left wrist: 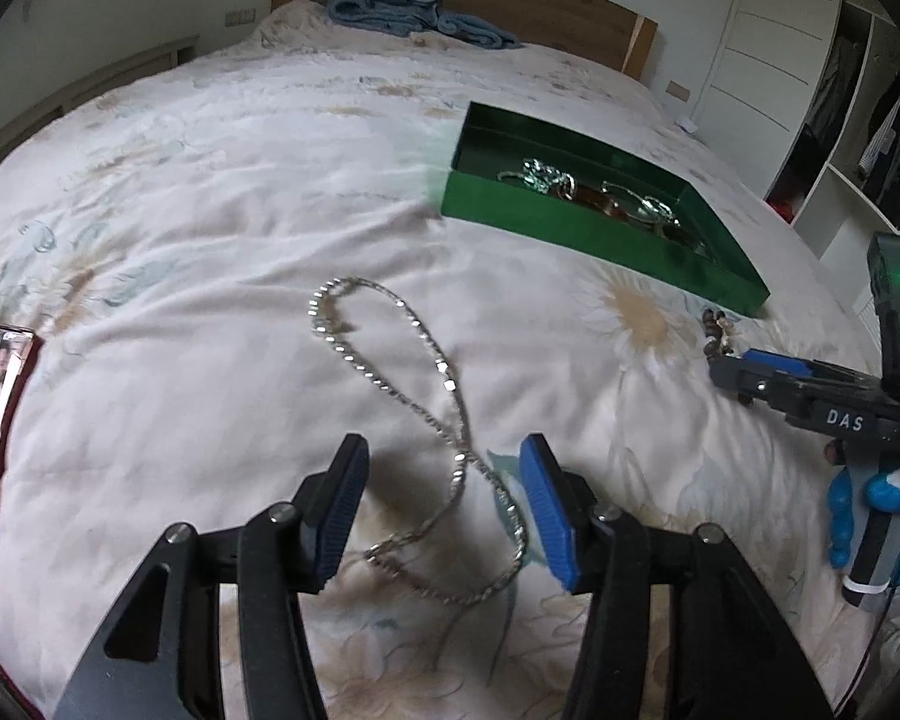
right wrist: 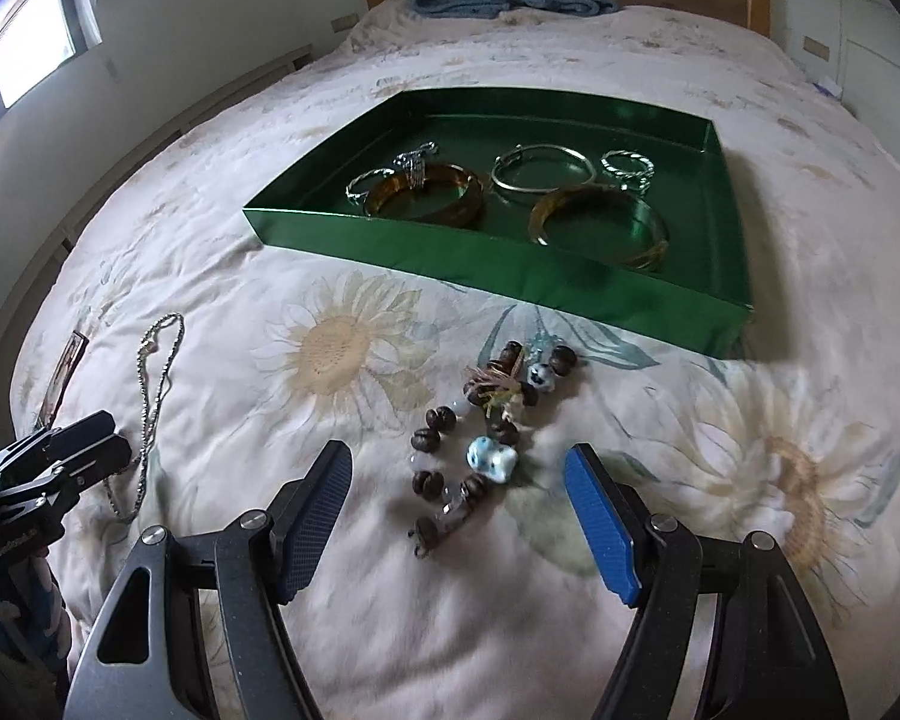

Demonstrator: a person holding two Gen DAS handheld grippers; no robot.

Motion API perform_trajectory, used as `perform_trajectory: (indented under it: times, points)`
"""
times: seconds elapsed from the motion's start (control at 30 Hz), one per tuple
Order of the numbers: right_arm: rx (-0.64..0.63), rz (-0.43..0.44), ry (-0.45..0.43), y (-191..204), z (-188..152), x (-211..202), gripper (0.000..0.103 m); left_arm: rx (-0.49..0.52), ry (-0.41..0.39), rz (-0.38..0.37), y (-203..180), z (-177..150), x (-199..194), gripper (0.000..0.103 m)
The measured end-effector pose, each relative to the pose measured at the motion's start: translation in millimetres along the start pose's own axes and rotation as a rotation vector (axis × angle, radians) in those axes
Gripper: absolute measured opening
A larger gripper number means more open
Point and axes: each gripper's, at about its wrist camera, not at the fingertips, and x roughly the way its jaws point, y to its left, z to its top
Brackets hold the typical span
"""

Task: Organize jewelry
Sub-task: 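Grasp the silver chain necklace with the left tool while the right tool grasps the beaded bracelet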

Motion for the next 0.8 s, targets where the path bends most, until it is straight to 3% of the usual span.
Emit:
perform_trajectory:
  times: [0.13,0.3,0.37,0.5,0.67,0.8]
  points:
    - [-0.003,0.014,0.003,-2,7,12,0.073,0.005,0.033,0.003,-6,3,17,0.051]
    - [0.017,0.019,0.009,-8,15,27,0.057,-0.007,0.048,0.006,-9,4,28,0.048]
    - [0.022,0.013,0.011,-11,15,29,0.046,-0.013,0.057,0.0,-9,4,30,0.026]
    - [0.061,0.035,0.007,-18,8,23,0.019,-0.028,0.08,-0.025,-9,6,34,0.006]
    - [0.041,0.061,-0.022,-11,-6,-4,0.009,-0.014,0.063,-0.02,-16,5,20,0.004]
    - [0.028,0.068,-0.07,-7,-17,-35,0.009,-0.008,0.027,-0.03,-24,4,0,0.004]
